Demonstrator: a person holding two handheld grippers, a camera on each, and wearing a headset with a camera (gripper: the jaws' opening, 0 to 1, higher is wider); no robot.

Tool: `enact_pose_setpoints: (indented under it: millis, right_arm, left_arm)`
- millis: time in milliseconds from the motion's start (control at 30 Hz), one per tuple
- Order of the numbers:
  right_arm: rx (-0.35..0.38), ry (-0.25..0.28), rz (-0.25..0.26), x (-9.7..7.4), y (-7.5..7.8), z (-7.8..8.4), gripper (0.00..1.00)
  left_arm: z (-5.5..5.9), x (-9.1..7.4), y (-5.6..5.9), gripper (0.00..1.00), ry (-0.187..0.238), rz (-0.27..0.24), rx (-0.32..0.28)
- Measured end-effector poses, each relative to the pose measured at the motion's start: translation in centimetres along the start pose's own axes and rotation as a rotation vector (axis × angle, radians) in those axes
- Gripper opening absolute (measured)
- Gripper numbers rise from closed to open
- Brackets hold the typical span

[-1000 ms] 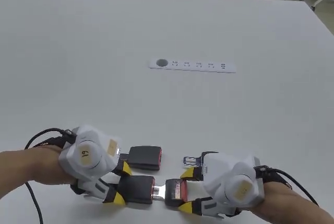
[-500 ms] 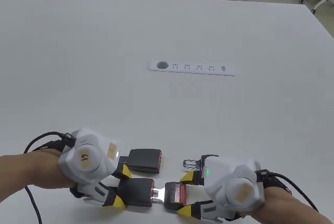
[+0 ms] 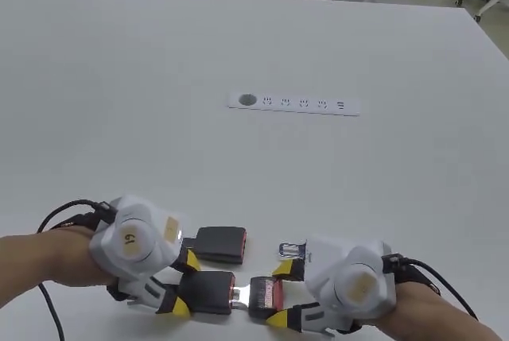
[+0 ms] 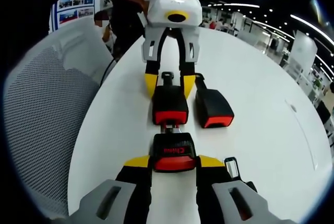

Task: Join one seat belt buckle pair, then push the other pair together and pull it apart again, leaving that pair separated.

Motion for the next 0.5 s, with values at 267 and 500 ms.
enact_pose_setpoints:
  millis: [267,500]
  right_arm:
    - [0.002,-0.014,-0.001,0.15,-0.21,-0.23,0.28]
    - [0.031,-0.014,0.005,0.26,-0.23,-0.61,0.28]
  left_arm:
    - [-0.3,-0.11,0.05,0.31,-0.003,0.002,0.003]
    - [-0.12,-0.12,-0.09,0.31,-0.006,0.004,0.004]
Point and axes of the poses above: the centre of the closed fingertips' face, and the gripper's own axes: x roughly forward along the fingers, y roughly to its right, z roughly out of its underside, the point moved 4 cm from there along -x, roughly backward along the fingers, and after that the axes turned 11 degrees about x, right-handed, at the moved point
